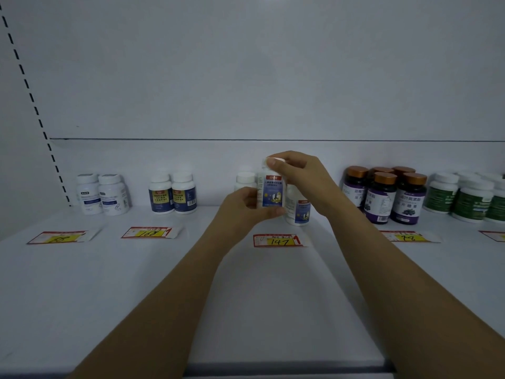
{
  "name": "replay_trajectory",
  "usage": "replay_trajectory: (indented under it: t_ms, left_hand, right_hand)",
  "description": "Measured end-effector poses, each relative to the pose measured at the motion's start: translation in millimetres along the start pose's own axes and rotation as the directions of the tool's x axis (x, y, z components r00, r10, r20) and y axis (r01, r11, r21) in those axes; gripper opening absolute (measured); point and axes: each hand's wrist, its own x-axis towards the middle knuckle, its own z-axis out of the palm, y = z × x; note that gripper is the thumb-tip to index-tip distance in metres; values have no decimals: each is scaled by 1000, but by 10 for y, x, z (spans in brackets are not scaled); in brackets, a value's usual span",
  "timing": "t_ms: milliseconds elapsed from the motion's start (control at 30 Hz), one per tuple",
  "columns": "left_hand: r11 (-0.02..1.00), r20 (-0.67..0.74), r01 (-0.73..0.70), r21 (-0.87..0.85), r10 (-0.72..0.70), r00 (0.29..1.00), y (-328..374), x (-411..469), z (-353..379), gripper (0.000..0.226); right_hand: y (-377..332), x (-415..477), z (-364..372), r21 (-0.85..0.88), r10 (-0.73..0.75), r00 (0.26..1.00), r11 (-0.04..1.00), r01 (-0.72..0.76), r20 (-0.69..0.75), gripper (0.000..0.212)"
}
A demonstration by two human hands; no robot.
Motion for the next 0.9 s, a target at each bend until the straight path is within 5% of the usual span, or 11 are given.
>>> replay_trajectory:
  t_ms: [267, 500, 767, 900]
  left_hand:
    - [998, -43, -6, 60, 8, 999, -16, 9, 26, 41]
    - [952, -316, -185, 242, 258, 913, -11, -31, 37, 53]
    - [991, -31, -34, 129, 39, 999, 9, 8, 69, 49]
    - [985, -125, -42, 168, 63, 990, -1, 16, 56, 46]
  right_hand:
    - [-1, -2, -10, -7, 11, 1000, 1000, -11, 3, 9]
    - [-143, -4, 22, 169, 26, 998, 985, -36, 58, 21]
    - [-95, -2, -100, 297, 108, 986, 944, -141, 127, 24]
    - [-98, -1, -69, 312, 130, 982, 935, -167, 137, 33]
